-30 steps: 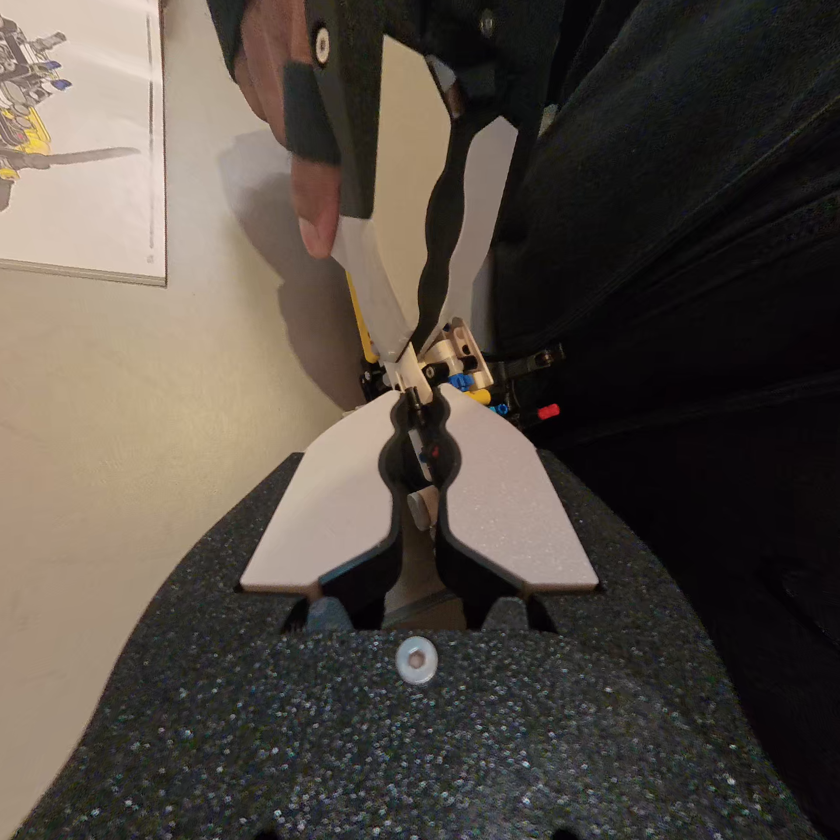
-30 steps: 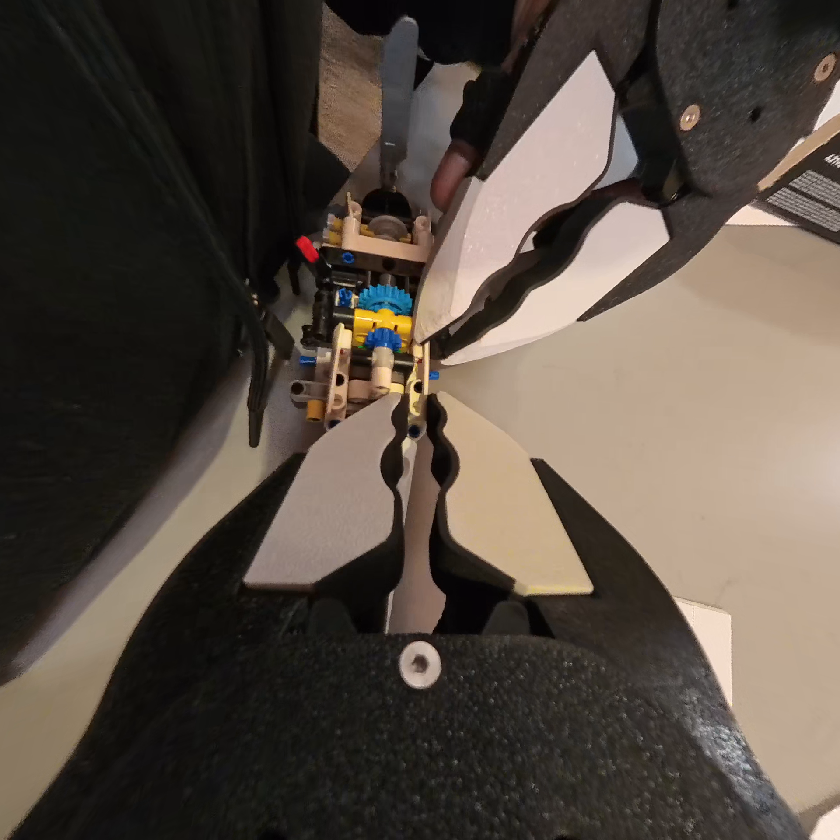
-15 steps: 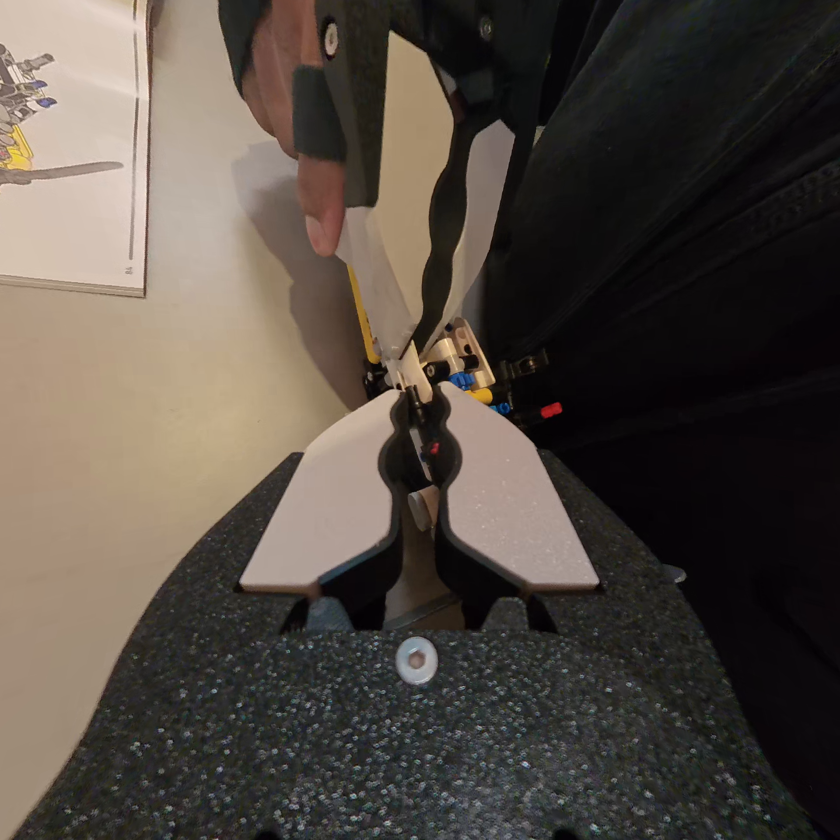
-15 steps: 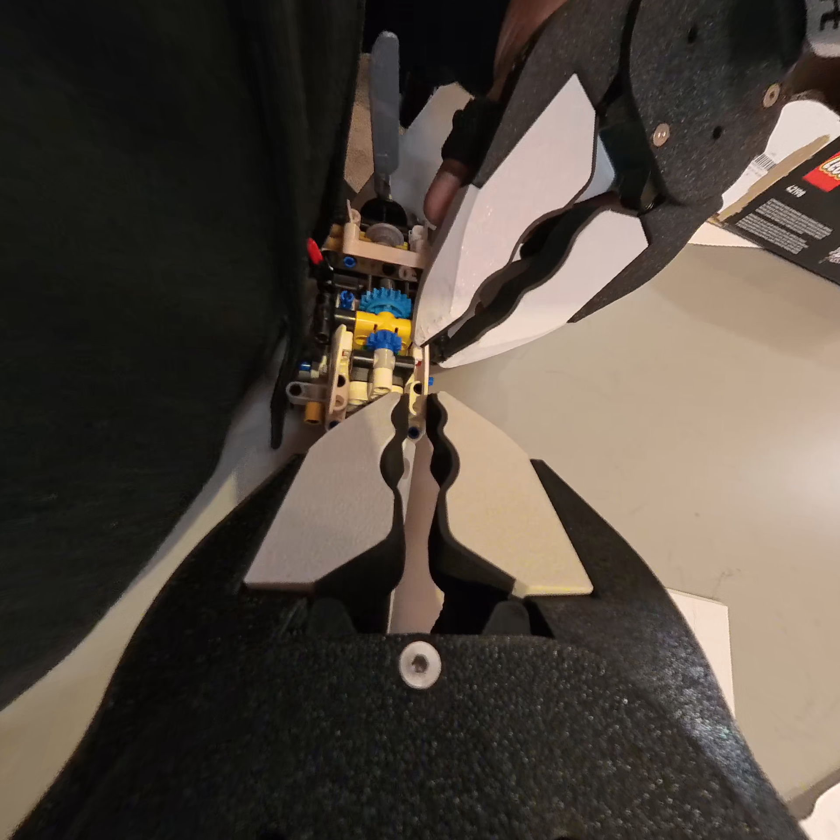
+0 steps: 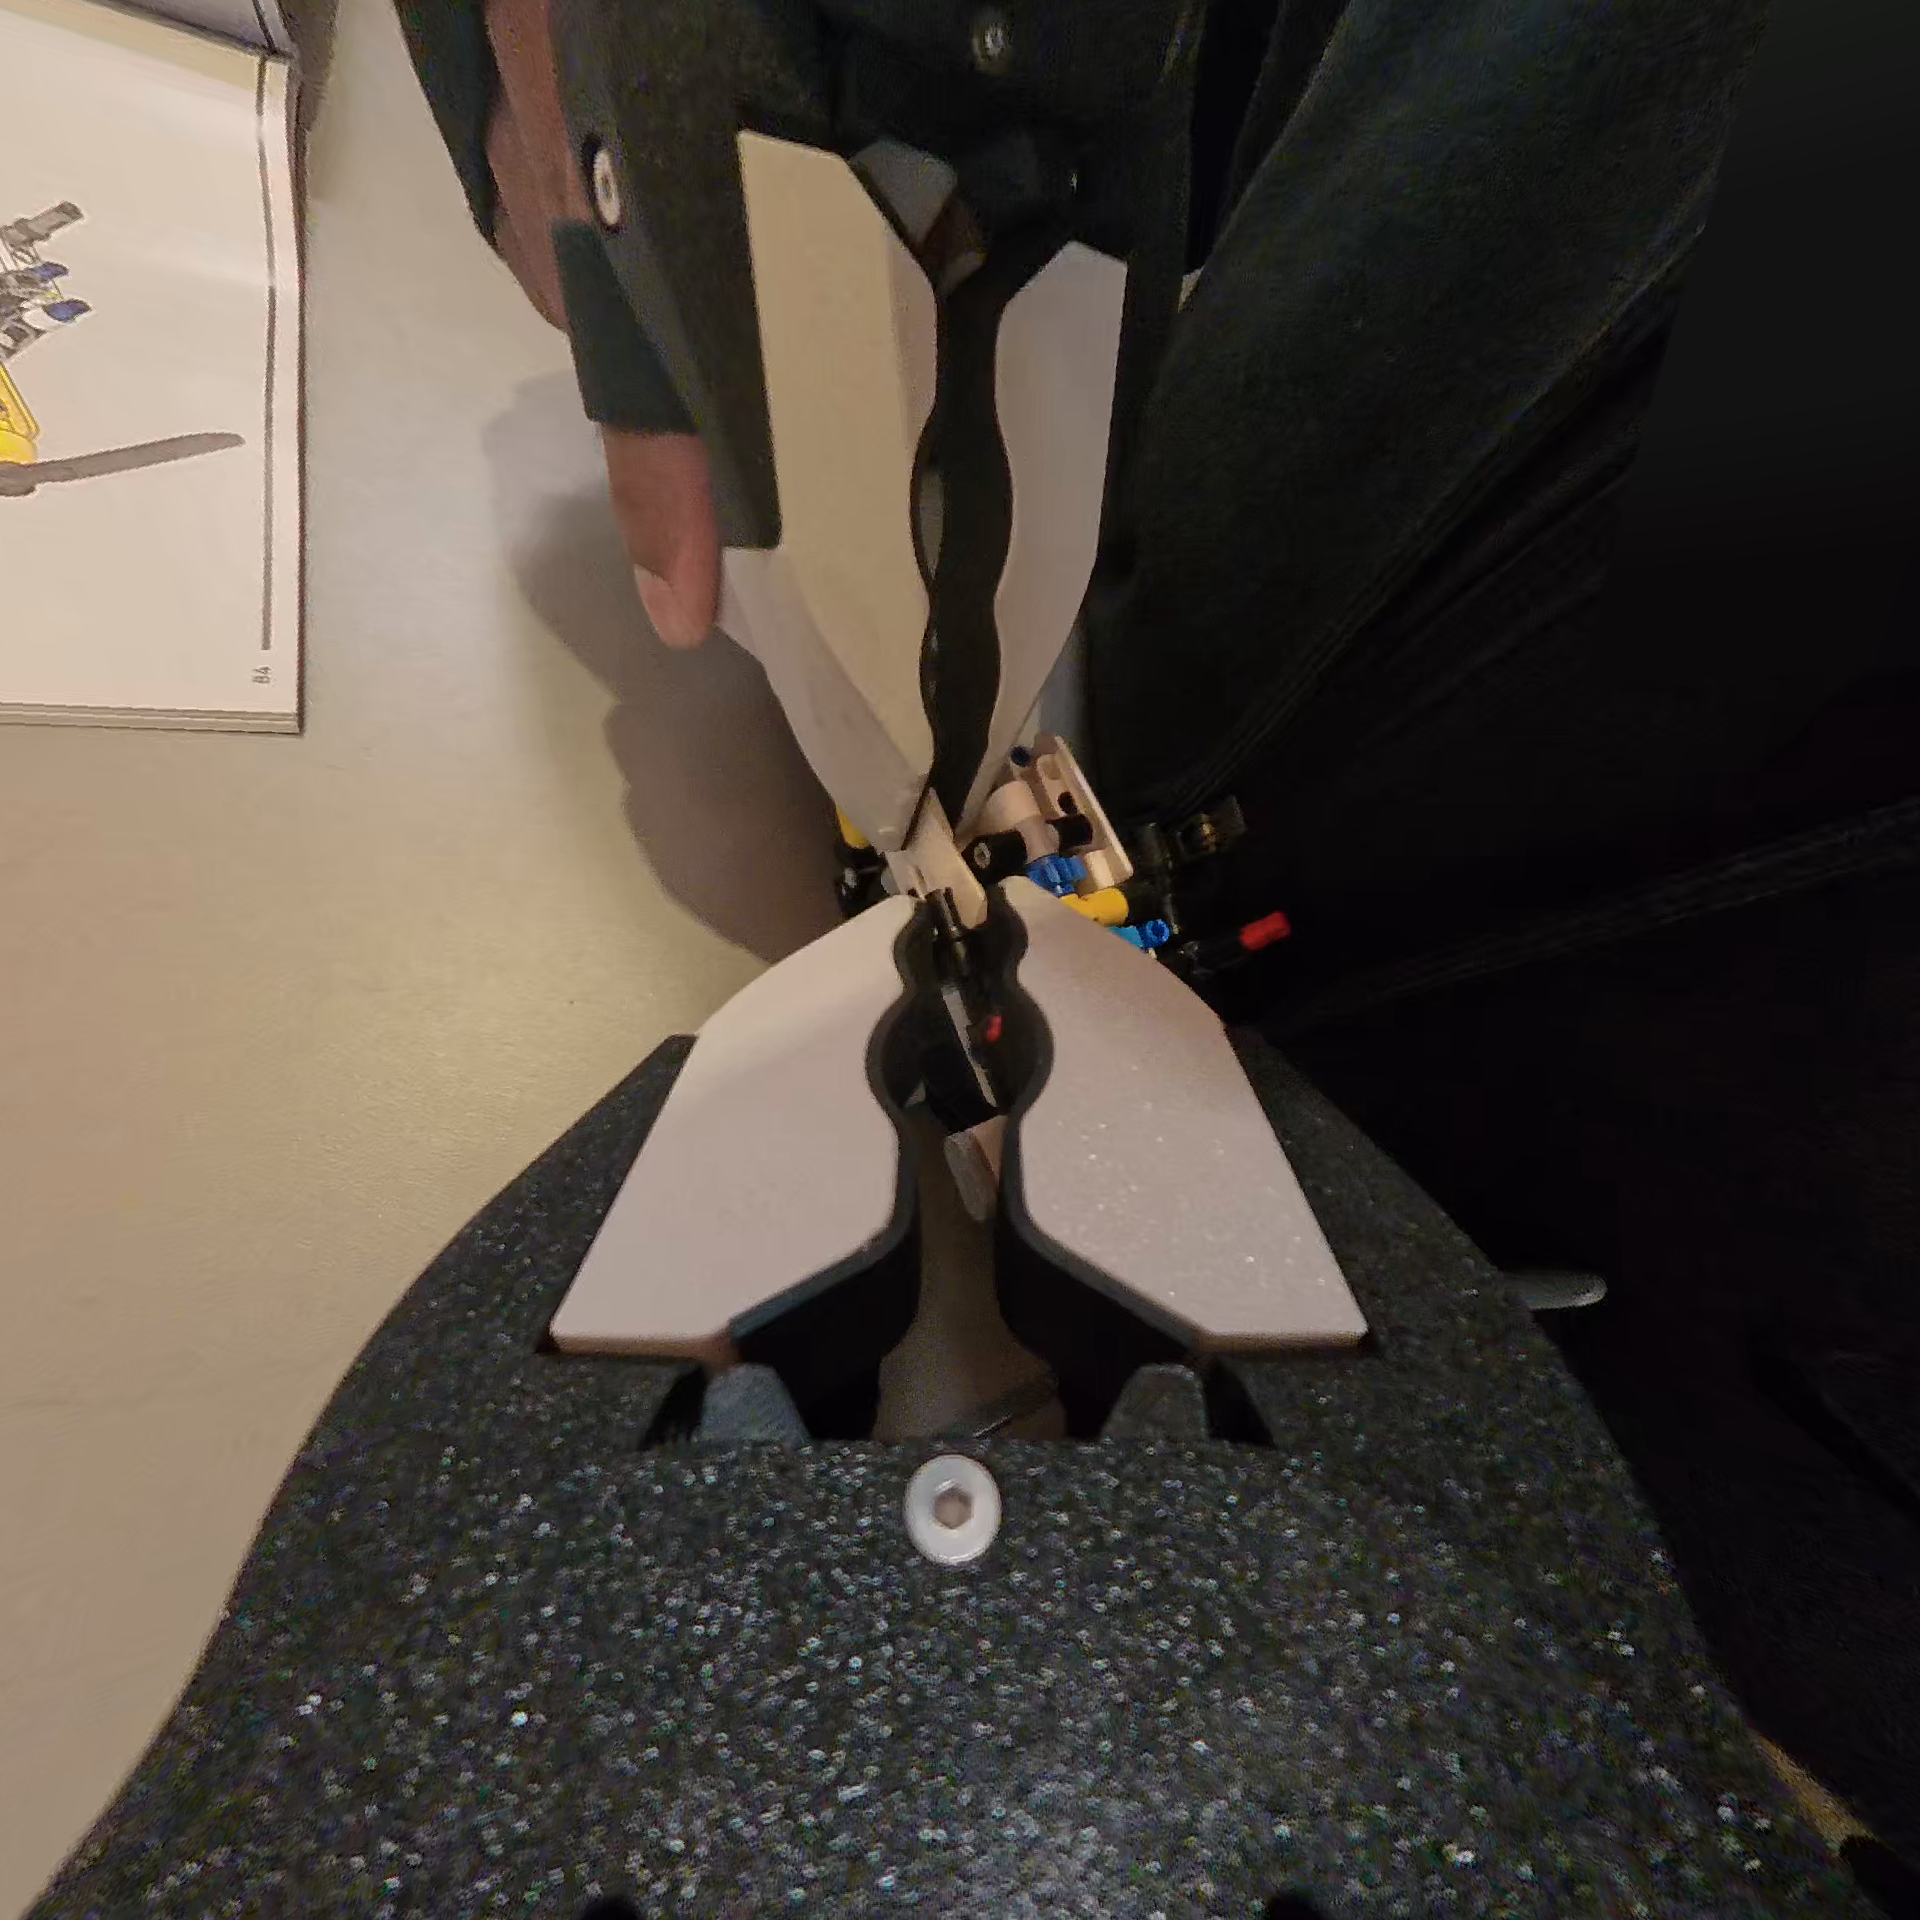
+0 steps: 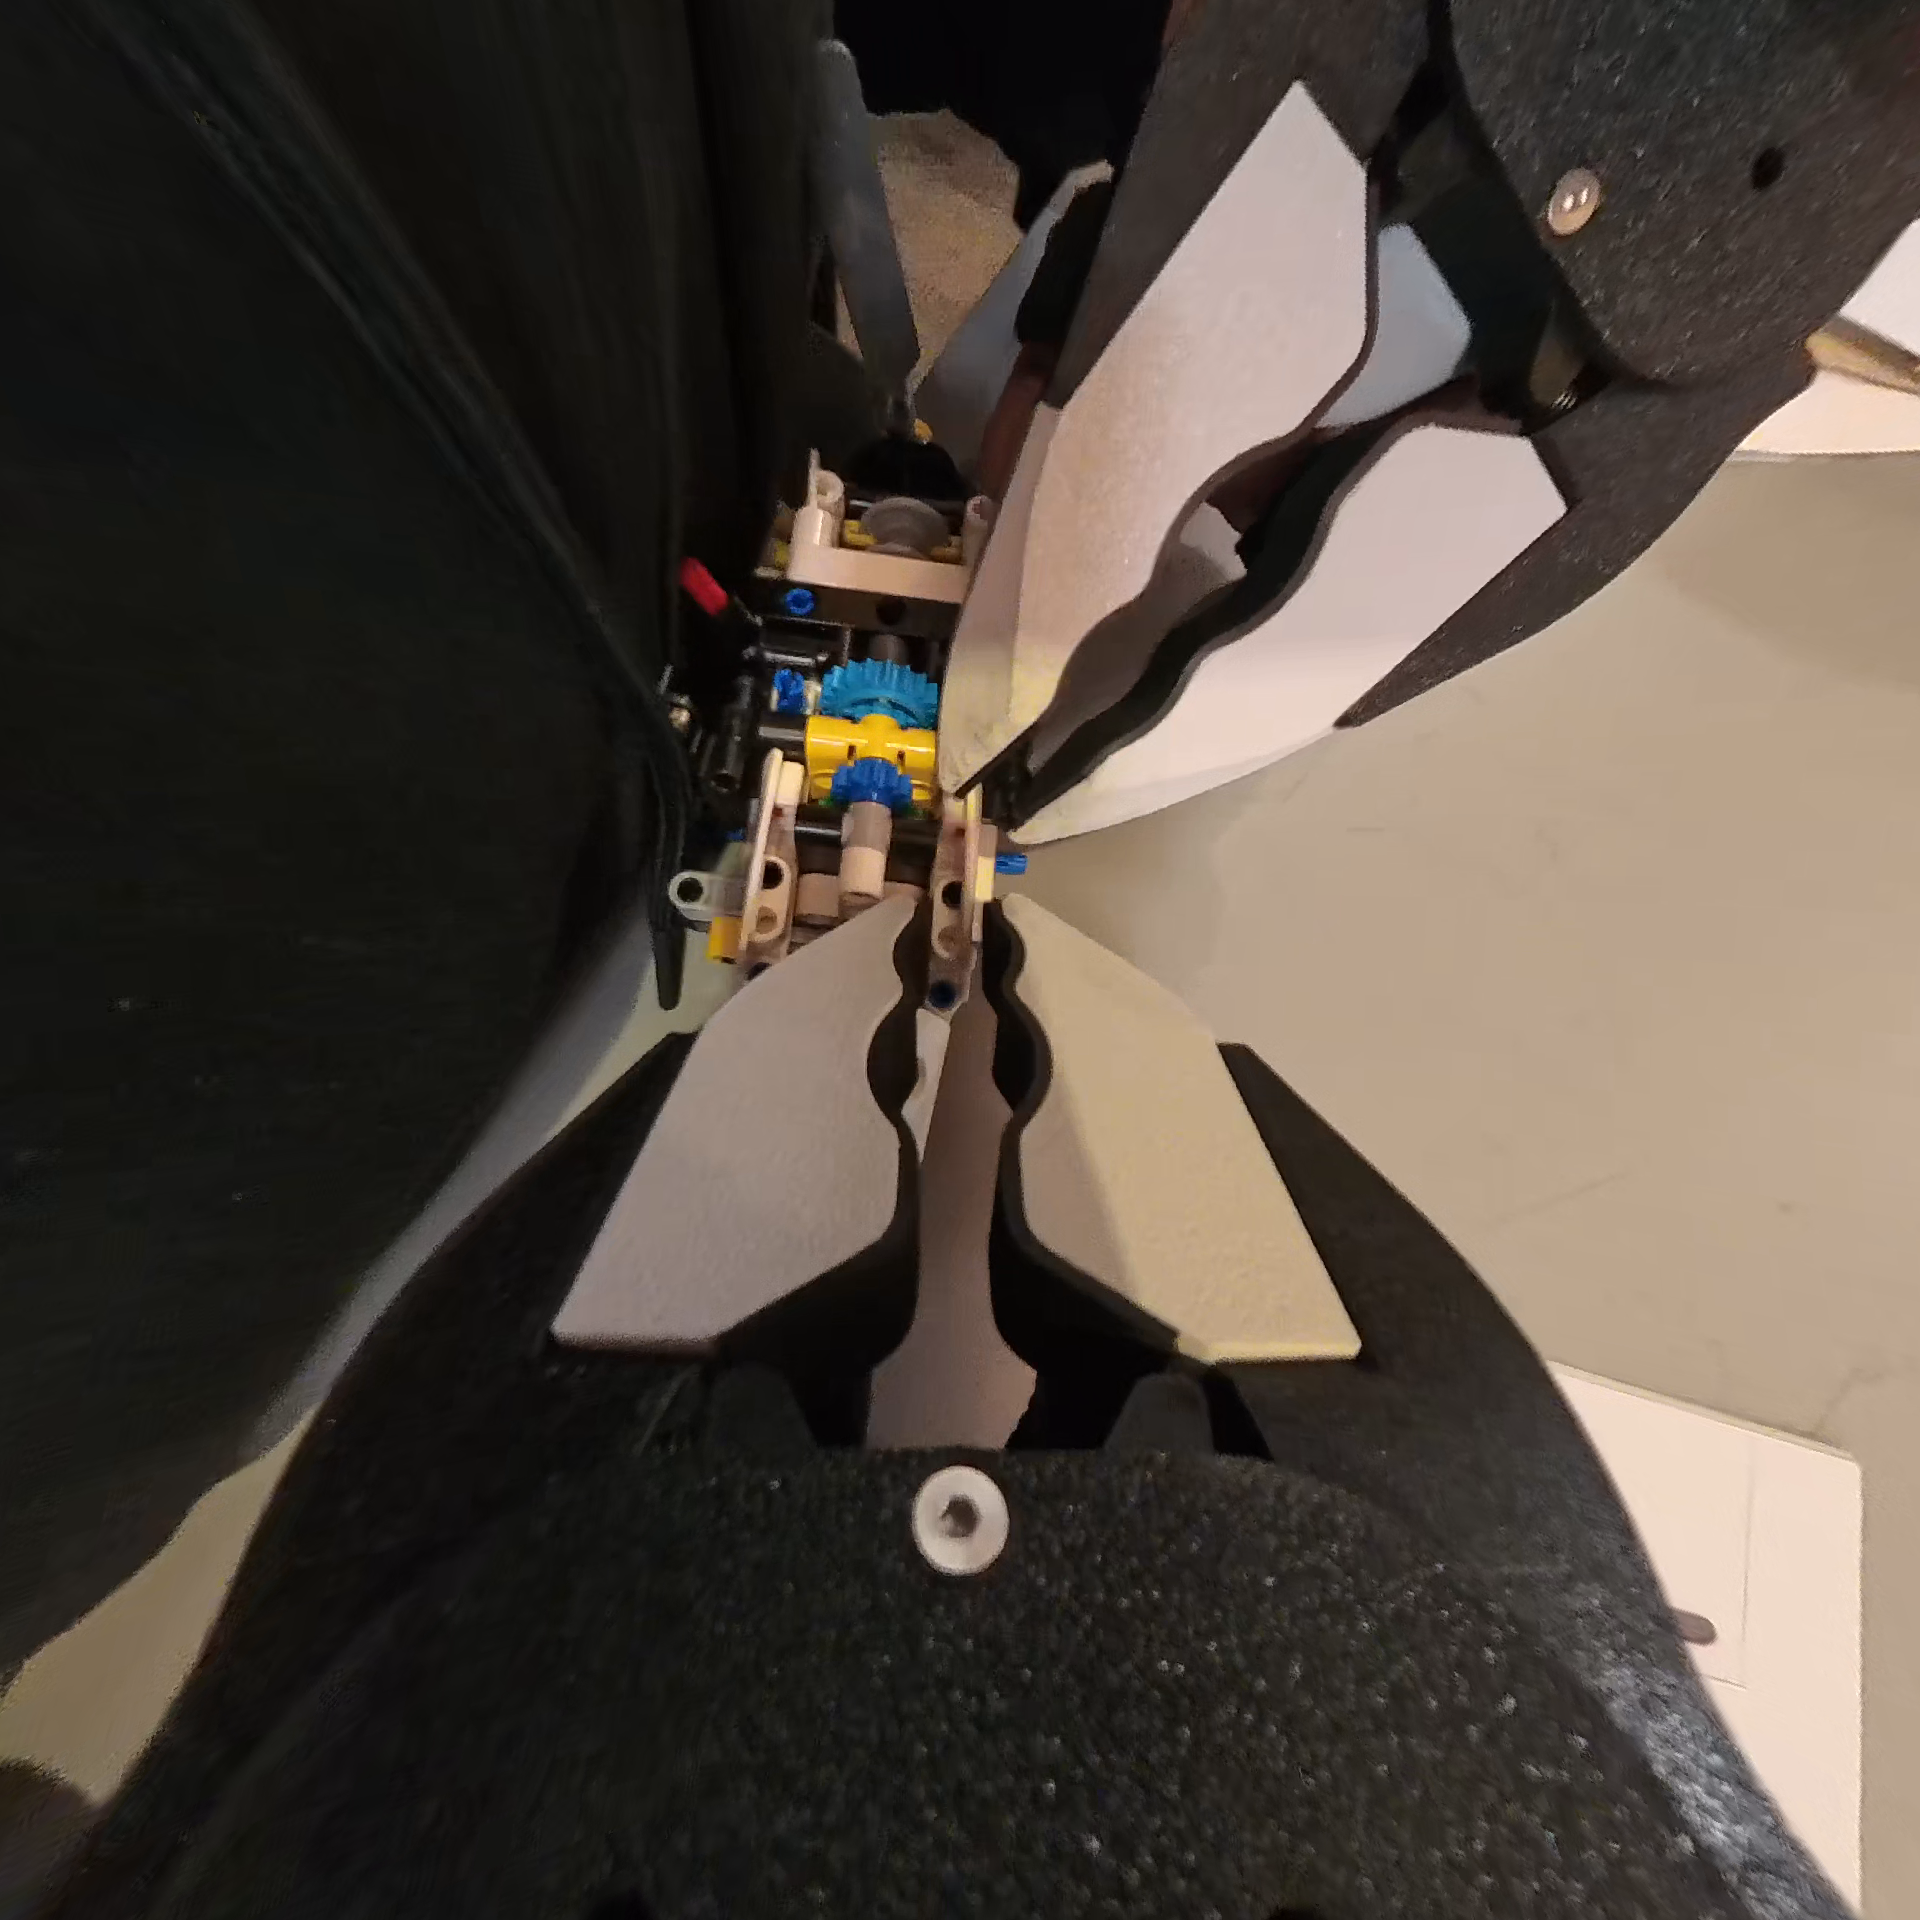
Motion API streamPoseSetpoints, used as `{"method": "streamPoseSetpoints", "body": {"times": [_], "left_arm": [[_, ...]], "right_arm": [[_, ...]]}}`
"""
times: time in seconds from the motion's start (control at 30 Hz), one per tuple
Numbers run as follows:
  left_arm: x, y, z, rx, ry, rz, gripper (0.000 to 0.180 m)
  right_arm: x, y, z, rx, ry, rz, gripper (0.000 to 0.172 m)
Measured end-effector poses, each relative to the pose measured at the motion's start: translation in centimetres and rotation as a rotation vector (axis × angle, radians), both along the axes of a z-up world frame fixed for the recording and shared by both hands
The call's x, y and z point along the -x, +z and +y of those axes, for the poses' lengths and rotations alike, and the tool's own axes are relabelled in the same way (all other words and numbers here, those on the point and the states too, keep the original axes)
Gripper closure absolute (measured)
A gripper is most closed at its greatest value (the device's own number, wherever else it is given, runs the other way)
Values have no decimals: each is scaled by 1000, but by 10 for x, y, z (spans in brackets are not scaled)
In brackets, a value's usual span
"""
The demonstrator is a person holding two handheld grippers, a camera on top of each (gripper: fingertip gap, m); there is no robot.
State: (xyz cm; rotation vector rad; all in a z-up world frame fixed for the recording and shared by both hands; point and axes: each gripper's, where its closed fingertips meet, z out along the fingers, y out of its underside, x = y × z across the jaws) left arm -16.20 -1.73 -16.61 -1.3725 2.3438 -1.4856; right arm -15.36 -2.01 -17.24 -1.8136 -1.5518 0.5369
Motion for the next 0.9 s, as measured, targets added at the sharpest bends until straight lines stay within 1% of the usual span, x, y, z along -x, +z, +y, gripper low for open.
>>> {"method": "streamPoseSetpoints", "body": {"times": [0.4, 0.5, 0.63, 0.73, 0.9], "left_arm": [[1, 0, -2, -1, -67, -35, 169], [1, 0, -1, 8, -63, -33, 169], [3, -1, 1, 14, -61, -33, 169], [3, -1, 2, 17, -55, -28, 169], [1, -1, 2, 6, -60, -19, 169]], "right_arm": [[4, -2, -5, 187, 93, -15, 164], [5, -1, -2, 142, 81, 0, 165], [7, 1, 1, 39, 43, 57, 165], [7, 2, 3, 6, -3, 113, 166], [4, 3, 3, -40, -28, 104, 166]]}}
